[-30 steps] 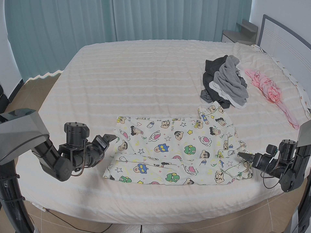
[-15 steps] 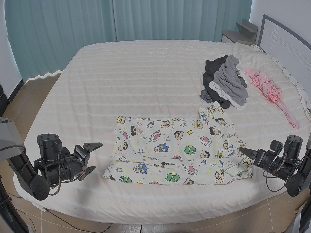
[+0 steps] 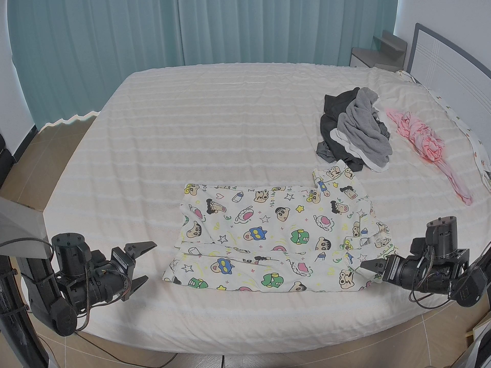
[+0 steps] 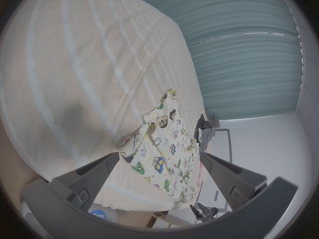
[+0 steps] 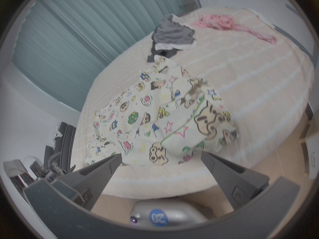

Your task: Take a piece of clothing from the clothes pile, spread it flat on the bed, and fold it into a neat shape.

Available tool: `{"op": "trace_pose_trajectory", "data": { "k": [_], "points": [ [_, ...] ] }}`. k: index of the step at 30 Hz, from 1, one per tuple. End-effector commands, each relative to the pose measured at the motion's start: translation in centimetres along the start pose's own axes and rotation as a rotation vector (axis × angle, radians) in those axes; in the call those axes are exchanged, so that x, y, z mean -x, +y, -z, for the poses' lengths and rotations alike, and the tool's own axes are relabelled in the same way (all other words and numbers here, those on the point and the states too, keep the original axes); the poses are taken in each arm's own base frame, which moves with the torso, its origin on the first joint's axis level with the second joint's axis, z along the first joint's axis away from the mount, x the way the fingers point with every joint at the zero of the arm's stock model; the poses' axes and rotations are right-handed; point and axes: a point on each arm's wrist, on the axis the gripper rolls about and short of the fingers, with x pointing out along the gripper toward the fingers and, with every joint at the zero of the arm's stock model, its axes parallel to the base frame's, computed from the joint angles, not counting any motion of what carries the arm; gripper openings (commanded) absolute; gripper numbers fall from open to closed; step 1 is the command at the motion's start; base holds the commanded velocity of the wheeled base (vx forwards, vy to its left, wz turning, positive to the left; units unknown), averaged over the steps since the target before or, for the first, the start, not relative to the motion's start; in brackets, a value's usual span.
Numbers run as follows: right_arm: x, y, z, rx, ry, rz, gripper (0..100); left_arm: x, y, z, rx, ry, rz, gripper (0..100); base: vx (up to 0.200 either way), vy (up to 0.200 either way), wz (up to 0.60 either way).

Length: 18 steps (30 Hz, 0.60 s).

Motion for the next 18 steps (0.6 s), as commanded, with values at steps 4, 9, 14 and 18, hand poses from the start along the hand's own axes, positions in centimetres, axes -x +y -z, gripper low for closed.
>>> {"op": "trace_pose_trajectory", "data": {
  "k": [4, 9, 14, 18],
  "points": [
    [0.4, 3.2, -2.6, -0.154, -0.012, -0.017, 100, 0.1, 1.5, 0.5, 0.019, 0.028, -0.049, 100, 0.0, 0.0, 0.0],
    [-1.4, 2.7, -2.0, -0.162, 0.034, 0.026, 100, 0.1, 1.5, 0.5, 0.02, 0.027, -0.051, 100, 0.0, 0.0, 0.0],
    [-2.6, 1.9, -1.7, -0.174, 0.059, 0.062, 100, 0.0, 1.6, 0.5, 0.019, 0.026, -0.053, 100, 0.0, 0.0, 0.0],
    [-2.2, 1.8, -1.7, -0.165, 0.064, 0.068, 100, 0.0, 1.6, 0.5, 0.019, 0.026, -0.053, 100, 0.0, 0.0, 0.0]
  ]
}}
